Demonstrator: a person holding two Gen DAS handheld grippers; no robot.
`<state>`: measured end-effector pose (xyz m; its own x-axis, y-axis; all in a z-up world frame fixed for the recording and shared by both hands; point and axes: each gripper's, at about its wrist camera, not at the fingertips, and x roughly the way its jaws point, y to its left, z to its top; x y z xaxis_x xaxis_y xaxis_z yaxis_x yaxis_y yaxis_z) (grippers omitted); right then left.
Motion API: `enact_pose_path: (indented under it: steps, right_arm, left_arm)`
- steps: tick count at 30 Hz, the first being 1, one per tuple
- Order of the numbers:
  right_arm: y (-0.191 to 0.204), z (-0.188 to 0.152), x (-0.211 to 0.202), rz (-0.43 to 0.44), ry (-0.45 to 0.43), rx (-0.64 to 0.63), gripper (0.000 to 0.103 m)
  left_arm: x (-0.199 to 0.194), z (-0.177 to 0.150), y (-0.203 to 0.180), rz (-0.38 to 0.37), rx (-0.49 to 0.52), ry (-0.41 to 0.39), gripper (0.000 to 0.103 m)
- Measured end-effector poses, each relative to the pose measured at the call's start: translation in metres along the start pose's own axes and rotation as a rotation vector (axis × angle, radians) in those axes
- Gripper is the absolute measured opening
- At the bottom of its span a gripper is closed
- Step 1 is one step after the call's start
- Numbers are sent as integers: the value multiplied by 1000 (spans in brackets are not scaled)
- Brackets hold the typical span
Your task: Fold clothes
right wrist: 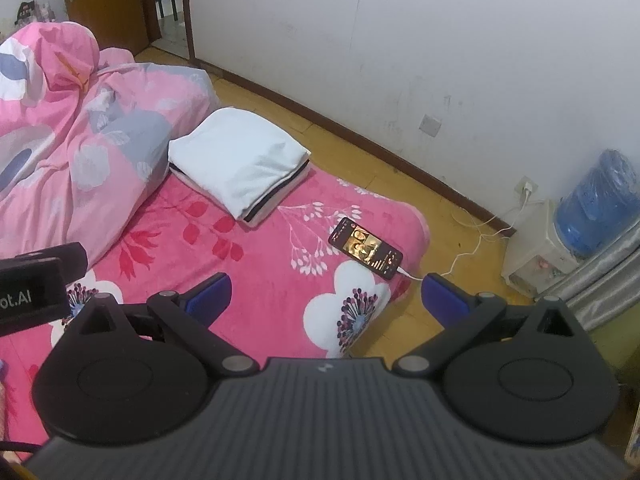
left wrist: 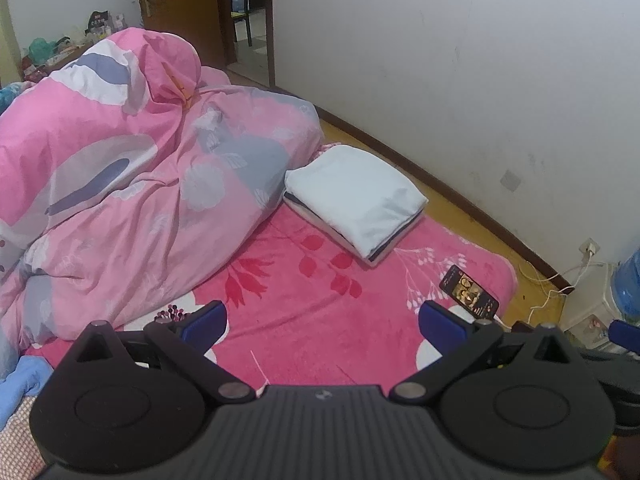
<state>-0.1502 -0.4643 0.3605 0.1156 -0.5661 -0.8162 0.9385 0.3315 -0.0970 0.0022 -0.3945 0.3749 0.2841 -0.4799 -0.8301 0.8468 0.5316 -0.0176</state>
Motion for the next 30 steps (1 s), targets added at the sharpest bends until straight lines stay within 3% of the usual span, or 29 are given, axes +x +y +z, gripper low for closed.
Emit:
enact_pose_path:
  steps: [30]
  right_arm:
    - [3, -1, -1, -11, 1, -13, 102]
  left_arm:
    - [10, 0, 5, 9, 5, 16, 103]
